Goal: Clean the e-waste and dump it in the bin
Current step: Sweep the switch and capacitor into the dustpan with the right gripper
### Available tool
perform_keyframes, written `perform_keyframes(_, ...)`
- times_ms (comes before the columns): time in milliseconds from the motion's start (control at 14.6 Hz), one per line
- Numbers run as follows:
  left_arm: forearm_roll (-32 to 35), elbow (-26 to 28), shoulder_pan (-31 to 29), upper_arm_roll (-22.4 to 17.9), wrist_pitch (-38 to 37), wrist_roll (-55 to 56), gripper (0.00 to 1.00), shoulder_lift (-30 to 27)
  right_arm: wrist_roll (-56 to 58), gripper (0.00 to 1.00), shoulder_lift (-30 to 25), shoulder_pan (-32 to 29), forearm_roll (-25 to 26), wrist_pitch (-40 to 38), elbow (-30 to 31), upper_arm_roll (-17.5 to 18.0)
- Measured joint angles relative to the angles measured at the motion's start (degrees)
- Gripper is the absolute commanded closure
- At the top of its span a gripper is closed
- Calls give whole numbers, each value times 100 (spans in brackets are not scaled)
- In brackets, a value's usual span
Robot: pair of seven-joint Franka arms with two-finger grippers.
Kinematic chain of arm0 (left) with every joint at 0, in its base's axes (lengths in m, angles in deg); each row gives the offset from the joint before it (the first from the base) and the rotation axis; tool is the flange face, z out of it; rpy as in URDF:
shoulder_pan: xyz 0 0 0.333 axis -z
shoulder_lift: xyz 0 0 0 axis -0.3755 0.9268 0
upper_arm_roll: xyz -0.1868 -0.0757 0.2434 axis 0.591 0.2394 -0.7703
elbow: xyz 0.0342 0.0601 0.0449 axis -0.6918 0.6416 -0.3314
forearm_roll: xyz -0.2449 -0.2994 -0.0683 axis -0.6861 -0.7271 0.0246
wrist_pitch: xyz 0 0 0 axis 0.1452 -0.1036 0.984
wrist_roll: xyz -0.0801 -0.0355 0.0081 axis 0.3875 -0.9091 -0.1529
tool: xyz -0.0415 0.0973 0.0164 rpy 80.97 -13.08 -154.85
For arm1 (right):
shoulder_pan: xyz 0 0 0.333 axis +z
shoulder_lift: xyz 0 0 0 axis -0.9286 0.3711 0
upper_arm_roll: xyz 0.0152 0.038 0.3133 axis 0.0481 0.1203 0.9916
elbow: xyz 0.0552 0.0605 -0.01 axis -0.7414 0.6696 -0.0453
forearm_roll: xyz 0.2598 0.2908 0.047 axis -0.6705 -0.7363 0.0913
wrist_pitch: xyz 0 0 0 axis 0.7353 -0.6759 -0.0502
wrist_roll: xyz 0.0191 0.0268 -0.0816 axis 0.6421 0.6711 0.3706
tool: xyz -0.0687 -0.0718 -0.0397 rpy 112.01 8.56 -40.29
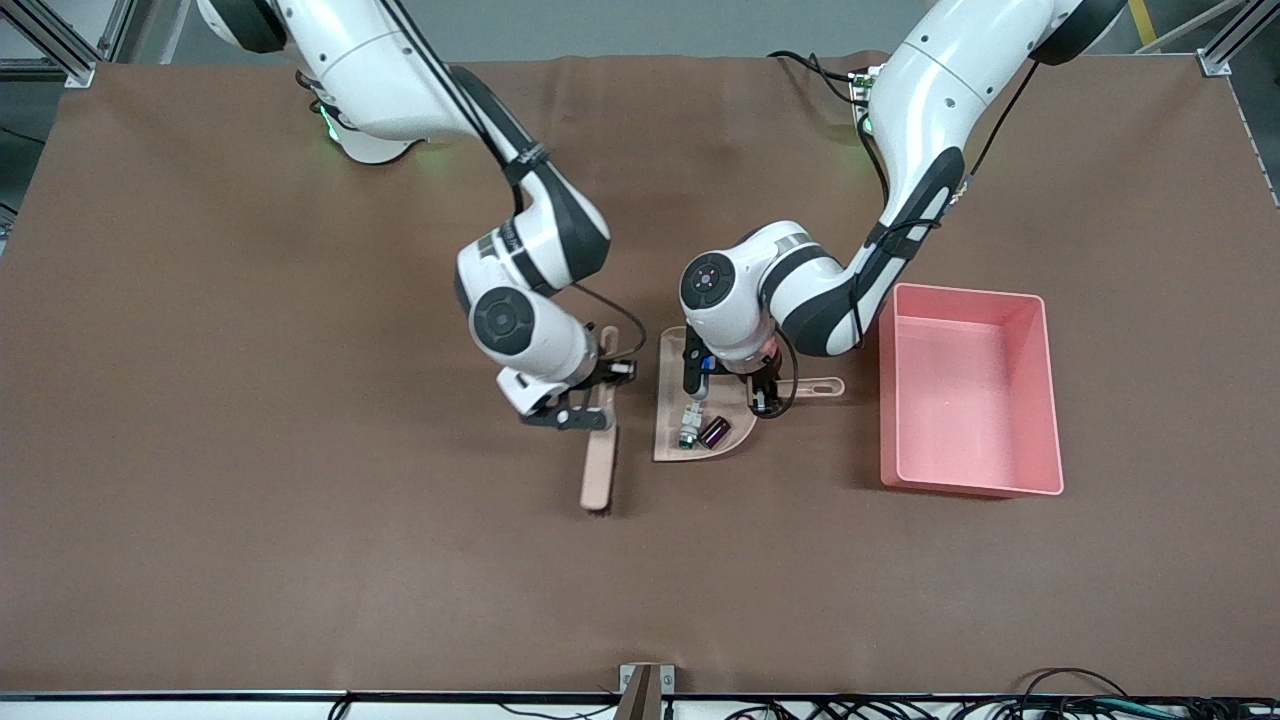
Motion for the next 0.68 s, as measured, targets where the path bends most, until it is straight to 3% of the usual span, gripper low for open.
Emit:
perform_keyframes(274,-51,-254,28,9,-322,0,99,110,440,99,-109,-205,358,-368,-175,-457)
perform_keyframes(684,-214,-524,50,5,-405,7,99,136,1185,99,-335,-1114,549,-715,-190,-646)
